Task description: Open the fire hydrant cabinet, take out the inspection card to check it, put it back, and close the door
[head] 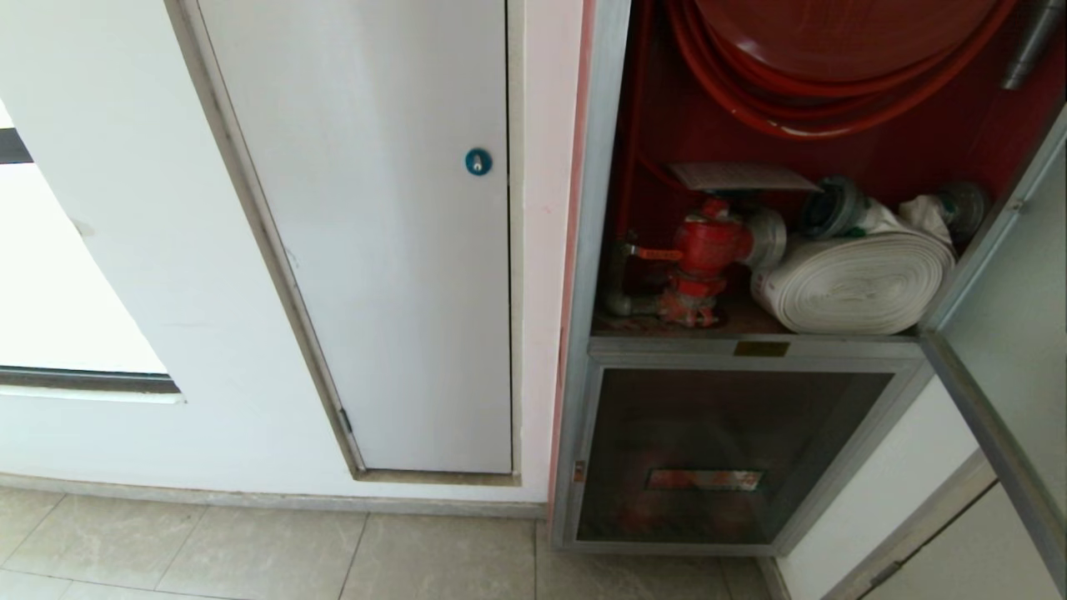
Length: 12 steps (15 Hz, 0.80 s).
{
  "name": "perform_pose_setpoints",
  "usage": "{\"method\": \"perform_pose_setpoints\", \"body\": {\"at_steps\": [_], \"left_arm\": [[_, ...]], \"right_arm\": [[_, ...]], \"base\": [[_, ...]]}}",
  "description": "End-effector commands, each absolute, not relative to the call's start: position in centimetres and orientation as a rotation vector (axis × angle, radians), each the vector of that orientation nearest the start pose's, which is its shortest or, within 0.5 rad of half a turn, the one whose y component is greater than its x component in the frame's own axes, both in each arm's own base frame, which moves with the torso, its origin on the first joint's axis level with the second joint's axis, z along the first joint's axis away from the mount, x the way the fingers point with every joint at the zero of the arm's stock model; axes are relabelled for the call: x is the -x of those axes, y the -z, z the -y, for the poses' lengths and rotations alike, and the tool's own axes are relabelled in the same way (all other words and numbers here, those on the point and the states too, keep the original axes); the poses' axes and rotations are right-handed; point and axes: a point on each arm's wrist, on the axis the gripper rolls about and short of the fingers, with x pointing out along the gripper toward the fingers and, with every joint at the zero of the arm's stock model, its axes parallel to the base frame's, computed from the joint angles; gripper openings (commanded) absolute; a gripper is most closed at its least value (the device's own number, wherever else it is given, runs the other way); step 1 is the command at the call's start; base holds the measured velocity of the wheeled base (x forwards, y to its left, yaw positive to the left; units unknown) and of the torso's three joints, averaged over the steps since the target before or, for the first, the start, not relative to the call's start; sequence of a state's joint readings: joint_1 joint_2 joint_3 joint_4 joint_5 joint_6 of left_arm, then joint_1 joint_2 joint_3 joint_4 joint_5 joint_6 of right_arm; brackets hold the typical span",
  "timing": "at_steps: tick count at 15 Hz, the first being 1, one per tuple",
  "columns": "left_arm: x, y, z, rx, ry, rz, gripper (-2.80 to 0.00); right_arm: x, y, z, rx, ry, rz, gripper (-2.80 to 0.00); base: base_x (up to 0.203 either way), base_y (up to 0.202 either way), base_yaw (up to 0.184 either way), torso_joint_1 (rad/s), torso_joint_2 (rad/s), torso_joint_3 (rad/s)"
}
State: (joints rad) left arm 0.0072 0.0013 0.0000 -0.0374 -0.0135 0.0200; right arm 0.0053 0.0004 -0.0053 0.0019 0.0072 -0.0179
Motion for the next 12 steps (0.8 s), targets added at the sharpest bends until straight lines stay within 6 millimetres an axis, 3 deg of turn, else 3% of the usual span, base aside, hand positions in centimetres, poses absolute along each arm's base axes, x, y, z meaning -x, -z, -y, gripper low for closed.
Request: {"method": "perform_pose_setpoints", "body": {"at_steps": [1,12], "left_arm": [[2.17,-7.56,0.05,-0.020,0.006,0.023,-2.80],[2.17,-7.56,0.05,-0.020,0.006,0.023,-2.80]], "right_arm": [[2.28,-7.53,-0.01,0.020,-0.015,-0.001,-2.80],[2.28,-7.56,0.00,-0.018,-0.014,0.001,-2.80]], "base": [[0.000,0.000,0.000,0.000,0.00,0.000],[0.000,0.000,0.000,0.000,0.00,0.000]]}}
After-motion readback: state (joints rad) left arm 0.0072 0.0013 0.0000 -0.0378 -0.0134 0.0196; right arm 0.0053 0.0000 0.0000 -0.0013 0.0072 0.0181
